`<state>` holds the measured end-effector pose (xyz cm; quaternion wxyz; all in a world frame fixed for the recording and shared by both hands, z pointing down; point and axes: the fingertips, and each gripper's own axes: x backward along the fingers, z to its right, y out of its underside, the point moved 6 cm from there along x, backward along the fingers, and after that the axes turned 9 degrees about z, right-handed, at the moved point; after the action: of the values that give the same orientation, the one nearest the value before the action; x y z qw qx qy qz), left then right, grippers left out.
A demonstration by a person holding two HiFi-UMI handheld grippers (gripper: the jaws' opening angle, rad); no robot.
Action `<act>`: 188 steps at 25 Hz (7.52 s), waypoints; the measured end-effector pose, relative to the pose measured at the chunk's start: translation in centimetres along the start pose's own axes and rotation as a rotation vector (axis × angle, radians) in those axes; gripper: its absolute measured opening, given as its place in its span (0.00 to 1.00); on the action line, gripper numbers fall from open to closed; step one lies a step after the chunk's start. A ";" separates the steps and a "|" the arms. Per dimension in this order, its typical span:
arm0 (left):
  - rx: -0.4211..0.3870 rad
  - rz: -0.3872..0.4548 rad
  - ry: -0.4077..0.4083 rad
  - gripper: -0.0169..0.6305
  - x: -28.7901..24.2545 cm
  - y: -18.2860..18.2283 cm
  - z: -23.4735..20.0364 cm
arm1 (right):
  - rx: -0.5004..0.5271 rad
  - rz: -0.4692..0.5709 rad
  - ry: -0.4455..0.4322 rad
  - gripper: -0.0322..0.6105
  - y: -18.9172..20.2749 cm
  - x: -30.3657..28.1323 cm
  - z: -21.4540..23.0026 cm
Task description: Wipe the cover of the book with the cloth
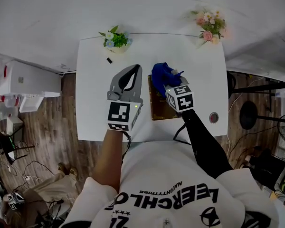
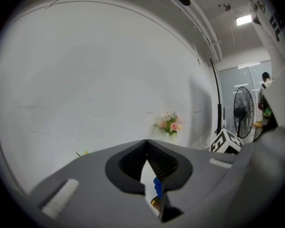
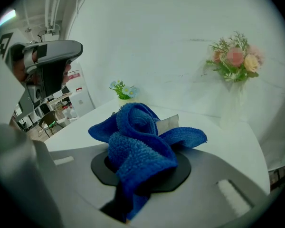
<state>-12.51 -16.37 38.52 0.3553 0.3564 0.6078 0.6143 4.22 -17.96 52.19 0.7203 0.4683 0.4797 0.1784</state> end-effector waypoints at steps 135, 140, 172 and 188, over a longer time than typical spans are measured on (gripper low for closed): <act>-0.005 -0.037 0.127 0.12 4.3 1.1 2.9 | -0.135 -0.071 -0.061 0.19 3.8 3.7 -6.4; -0.029 -0.023 0.099 0.12 4.2 0.5 3.7 | -0.129 -0.089 -0.024 0.19 4.4 4.2 -4.4; -0.087 -0.042 -0.038 0.11 1.6 0.0 9.7 | -0.142 -0.013 0.106 0.19 6.7 10.6 8.6; -0.062 -0.047 -0.114 0.12 5.9 0.9 8.0 | -0.128 0.137 -0.260 0.19 2.4 8.7 -2.8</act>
<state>-8.44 -7.27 39.48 0.4143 0.3653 0.5756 0.6030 6.43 -9.16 49.38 0.7909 0.4720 0.3371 0.1952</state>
